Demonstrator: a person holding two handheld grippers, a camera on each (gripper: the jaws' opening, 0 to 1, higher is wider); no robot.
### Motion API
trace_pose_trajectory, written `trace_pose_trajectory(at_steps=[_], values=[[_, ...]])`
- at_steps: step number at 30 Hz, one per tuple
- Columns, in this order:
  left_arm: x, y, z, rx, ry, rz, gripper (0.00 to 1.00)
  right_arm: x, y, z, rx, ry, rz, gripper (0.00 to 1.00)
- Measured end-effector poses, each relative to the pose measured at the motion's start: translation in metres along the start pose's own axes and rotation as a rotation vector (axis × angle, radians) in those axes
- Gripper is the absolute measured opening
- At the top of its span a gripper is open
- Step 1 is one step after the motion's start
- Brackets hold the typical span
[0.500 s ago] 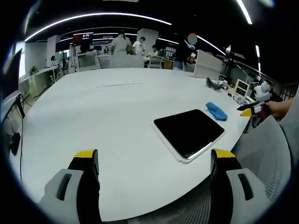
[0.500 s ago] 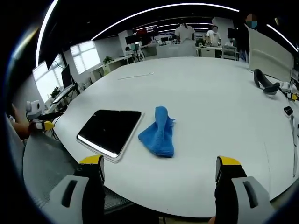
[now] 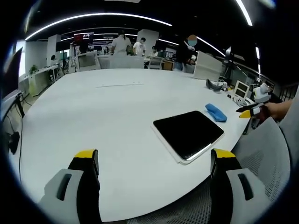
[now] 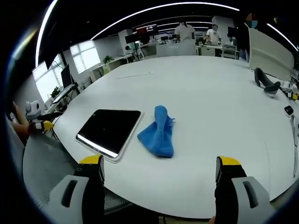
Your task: Wipe the mirror surface with the cleaning cloth until all visible marks leave the cleaned area.
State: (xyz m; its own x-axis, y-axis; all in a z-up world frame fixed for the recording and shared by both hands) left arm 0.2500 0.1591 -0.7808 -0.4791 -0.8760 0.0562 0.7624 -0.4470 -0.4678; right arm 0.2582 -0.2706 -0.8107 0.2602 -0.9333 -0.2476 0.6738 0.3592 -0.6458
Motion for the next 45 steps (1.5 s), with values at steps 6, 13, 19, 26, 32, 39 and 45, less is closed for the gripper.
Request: trace_pose_trajectory(at_steps=[6,13,19,26,32,39,45], values=[[0.001,0.000,0.001,-0.001,0.002,-0.002,0.99,0.000,0.001,0.002,0.006,0.004,-0.001,0.99],[0.001,0.000,0.001,0.004,0.002,-0.004,0.99,0.000,-0.001,-0.002,0.007,0.019,-0.009,0.99],[0.001,0.000,0.002,0.005,-0.001,-0.001,0.99,0.000,-0.003,-0.003,0.006,0.023,-0.012,0.99],[0.001,0.000,0.002,0.008,-0.001,0.001,0.99,-0.001,-0.005,-0.002,0.015,0.029,-0.014,0.99],[0.002,-0.001,0.002,0.004,0.000,0.000,0.99,-0.003,-0.009,0.005,0.021,0.035,-0.020,0.99],[0.002,0.000,0.001,-0.001,0.013,-0.006,0.99,-0.006,-0.018,0.028,-0.011,0.015,-0.046,0.95],[0.001,-0.001,0.001,-0.002,0.011,0.000,0.99,-0.011,-0.022,0.069,-0.016,-0.003,-0.056,0.94]])
Point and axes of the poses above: the point that each gripper's makers call its tool centre point, and the gripper's own axes: y roughly forward along the fingers, x roughly to its right, z roughly out of its top, the point moved 2 cm from there along -y, roughly backward along the fingers, and after that the axes turned 6 degrees about y, right-handed, at the moved point
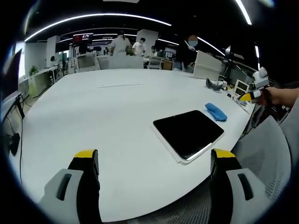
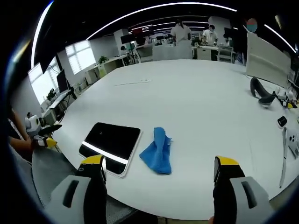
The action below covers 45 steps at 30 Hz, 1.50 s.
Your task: Wipe the mirror surface with the cleaning cloth until all visible marks leave the cleaned area.
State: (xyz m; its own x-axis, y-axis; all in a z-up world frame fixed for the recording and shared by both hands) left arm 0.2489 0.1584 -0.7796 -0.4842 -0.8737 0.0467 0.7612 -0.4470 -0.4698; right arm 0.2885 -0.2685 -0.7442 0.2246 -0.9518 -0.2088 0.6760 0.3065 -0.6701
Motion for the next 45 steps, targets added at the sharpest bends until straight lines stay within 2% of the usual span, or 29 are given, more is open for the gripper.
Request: trace_pose_trajectory(at_steps=[5,6,11,16,20,27,34,39,45], values=[[0.000,0.000,0.001,0.003,0.003,0.005,0.99,-0.004,0.002,0.018,-0.053,-0.025,-0.003,0.92],[-0.001,0.000,0.001,0.004,0.003,0.006,0.99,-0.004,0.003,0.020,-0.086,-0.032,-0.009,0.91],[-0.002,0.000,0.000,0.004,0.001,0.009,0.99,-0.015,0.015,0.032,-0.112,-0.072,0.015,0.90],[-0.003,0.000,0.000,0.009,-0.002,0.016,0.99,-0.014,0.030,0.023,-0.168,-0.087,-0.006,0.86],[-0.003,0.001,0.001,0.007,0.000,0.015,0.99,-0.013,0.039,0.018,-0.175,-0.063,0.007,0.82],[-0.002,0.001,0.000,0.001,0.004,0.010,0.99,-0.009,0.073,-0.005,-0.228,-0.031,0.019,0.59],[-0.002,0.002,-0.001,0.000,0.005,0.010,0.99,-0.001,0.103,-0.025,-0.276,0.014,0.005,0.44],[-0.002,0.002,-0.001,-0.004,0.009,0.009,0.99,-0.003,0.109,-0.032,-0.295,0.069,0.018,0.35],[-0.002,0.002,0.000,0.002,0.006,0.007,0.99,-0.008,0.112,-0.034,-0.304,0.064,0.024,0.29]])
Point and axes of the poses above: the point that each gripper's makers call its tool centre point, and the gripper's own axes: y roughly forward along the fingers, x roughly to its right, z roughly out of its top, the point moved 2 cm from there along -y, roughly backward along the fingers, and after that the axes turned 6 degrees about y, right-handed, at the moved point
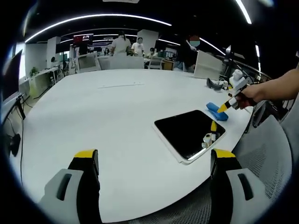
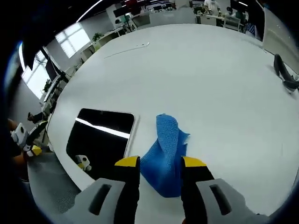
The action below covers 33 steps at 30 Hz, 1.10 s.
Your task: Wipe the mirror surface with the cleaning cloth until all visible marks leave the cleaned area.
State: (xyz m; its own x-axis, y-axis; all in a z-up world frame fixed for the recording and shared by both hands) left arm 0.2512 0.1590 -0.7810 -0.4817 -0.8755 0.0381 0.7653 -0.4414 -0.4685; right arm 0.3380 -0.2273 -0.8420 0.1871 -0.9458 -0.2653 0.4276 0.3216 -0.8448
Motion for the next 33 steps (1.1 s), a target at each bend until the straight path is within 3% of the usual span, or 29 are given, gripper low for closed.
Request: trace_pose_trajectory(at_steps=[10,16,20,22,28,33], values=[[0.000,0.000,0.000,-0.003,-0.001,0.001,0.99,0.009,0.014,-0.001,-0.019,-0.013,-0.099,0.08],[0.000,0.001,-0.001,-0.004,0.003,-0.002,0.99,0.012,0.017,0.002,-0.026,-0.089,-0.176,0.04],[0.000,0.001,-0.001,-0.004,-0.001,-0.002,0.99,0.012,0.018,0.004,-0.015,-0.036,-0.207,0.03],[0.001,0.000,-0.001,-0.002,-0.003,-0.005,0.99,0.012,0.018,0.004,-0.026,-0.052,-0.202,0.02],[0.001,0.001,-0.001,-0.003,0.001,-0.007,0.99,0.017,0.017,0.006,-0.033,0.118,-0.150,0.00],[0.001,0.001,-0.001,-0.004,0.002,-0.008,0.99,0.011,0.010,0.013,-0.038,0.108,-0.137,0.00]])
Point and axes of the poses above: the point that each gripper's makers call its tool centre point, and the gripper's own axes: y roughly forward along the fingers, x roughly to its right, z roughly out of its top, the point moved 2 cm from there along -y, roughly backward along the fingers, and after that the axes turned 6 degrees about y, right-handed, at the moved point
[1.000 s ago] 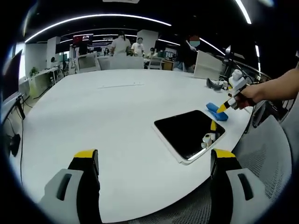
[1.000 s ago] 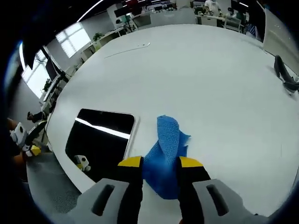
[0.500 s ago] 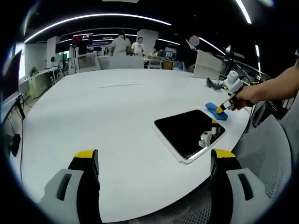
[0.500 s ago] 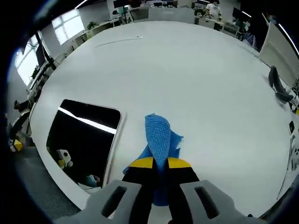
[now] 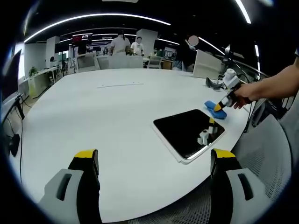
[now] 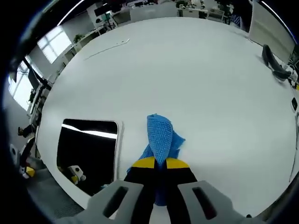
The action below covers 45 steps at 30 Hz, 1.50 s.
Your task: Wipe the mirror surface with the cleaning cloth until all visible marks leave the cleaned area.
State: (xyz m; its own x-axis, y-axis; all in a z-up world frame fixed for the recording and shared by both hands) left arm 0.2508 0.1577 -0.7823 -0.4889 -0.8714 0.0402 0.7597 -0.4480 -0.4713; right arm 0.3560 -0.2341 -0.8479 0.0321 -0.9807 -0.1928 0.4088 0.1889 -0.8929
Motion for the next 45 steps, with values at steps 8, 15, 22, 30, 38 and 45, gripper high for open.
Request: trace_pose_trajectory(at_steps=[8,15,22,30,38,45], values=[[-0.001,0.000,-0.001,-0.001,0.001,-0.001,0.99,-0.025,-0.014,0.026,0.009,0.042,0.088,0.00],[0.000,0.000,-0.002,-0.012,0.008,-0.001,0.99,-0.061,-0.011,0.040,-0.005,0.045,0.168,0.00],[0.001,0.001,-0.003,-0.020,0.014,-0.002,0.99,-0.074,0.015,0.036,-0.051,0.000,0.140,0.00],[0.001,0.001,-0.004,-0.025,0.018,-0.003,0.99,-0.088,0.027,0.024,-0.079,-0.027,0.121,0.00],[0.002,0.001,-0.003,-0.025,0.020,-0.009,0.99,-0.086,0.033,0.022,-0.080,-0.029,0.079,0.00],[0.003,0.001,-0.004,-0.028,0.020,-0.014,0.99,-0.099,0.033,0.020,-0.084,-0.031,0.092,0.00]])
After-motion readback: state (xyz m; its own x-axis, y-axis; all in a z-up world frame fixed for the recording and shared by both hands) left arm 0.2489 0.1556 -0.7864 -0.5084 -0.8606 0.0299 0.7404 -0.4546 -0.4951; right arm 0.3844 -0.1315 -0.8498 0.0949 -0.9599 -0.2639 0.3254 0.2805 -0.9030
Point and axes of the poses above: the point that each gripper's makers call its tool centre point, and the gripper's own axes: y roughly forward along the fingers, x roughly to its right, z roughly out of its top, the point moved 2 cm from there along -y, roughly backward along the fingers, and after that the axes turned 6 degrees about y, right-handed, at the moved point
